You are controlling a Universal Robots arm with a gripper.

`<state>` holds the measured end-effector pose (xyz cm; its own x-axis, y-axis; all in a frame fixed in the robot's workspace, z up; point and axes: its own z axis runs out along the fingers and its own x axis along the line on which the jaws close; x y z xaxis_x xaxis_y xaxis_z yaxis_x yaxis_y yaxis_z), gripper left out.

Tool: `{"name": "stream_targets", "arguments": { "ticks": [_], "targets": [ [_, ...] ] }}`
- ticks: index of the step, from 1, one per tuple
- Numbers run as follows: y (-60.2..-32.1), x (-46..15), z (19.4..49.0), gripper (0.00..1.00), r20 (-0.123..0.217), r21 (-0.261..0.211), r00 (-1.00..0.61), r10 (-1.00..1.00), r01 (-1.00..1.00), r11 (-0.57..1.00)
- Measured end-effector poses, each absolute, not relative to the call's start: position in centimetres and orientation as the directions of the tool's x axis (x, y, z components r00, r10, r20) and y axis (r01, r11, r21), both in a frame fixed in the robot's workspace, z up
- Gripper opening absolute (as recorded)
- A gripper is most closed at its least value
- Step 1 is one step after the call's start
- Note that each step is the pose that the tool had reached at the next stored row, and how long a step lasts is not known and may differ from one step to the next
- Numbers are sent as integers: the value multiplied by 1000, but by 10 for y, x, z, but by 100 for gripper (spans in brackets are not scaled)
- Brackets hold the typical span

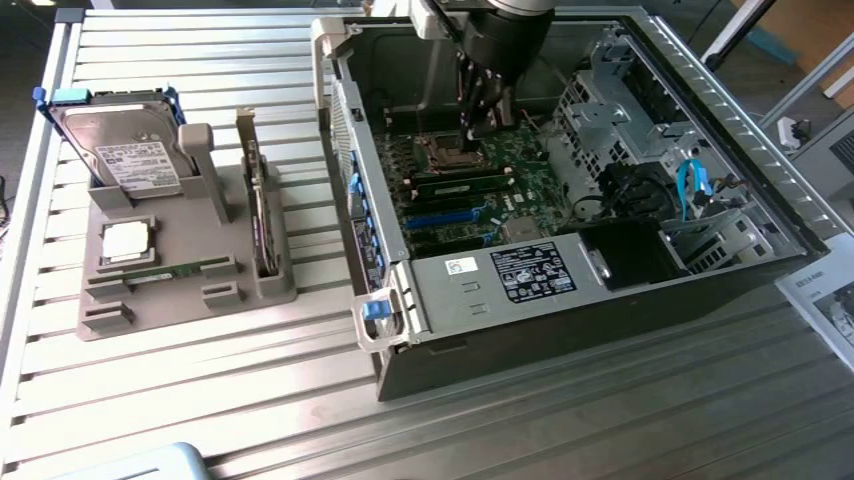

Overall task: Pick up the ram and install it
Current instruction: 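Press down the ram until it locks into place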

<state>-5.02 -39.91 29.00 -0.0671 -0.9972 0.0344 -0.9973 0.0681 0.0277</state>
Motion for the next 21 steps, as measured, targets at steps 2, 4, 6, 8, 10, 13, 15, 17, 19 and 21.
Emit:
{"name": "stream_targets", "arguments": {
  "ticks": [2, 4, 6, 8, 10, 13, 15, 17, 19, 21],
  "targets": [
    [-399, -50, 290, 12, 34, 28, -172, -985, -985, 173],
    [-399, -50, 290, 12, 34, 28, -245, -969, -969, 246],
    [-399, -50, 290, 12, 34, 28, -296, -954, -954, 297],
    [-399, -50, 290, 12, 34, 28, -351, -936, -936, 352],
    [-399, -50, 290, 12, 34, 28, -394, -919, -918, 395],
    [-399, -50, 289, 12, 34, 28, -461, -887, -887, 462],
    [-399, -50, 289, 12, 34, 28, -495, -868, -868, 495],
    [-399, -50, 289, 12, 34, 28, -547, -836, -836, 548],
    [-399, -50, 289, 12, 34, 28, -600, -799, -799, 601],
    [-399, -50, 289, 12, 34, 28, -667, -744, -743, 668]
  ]
}}
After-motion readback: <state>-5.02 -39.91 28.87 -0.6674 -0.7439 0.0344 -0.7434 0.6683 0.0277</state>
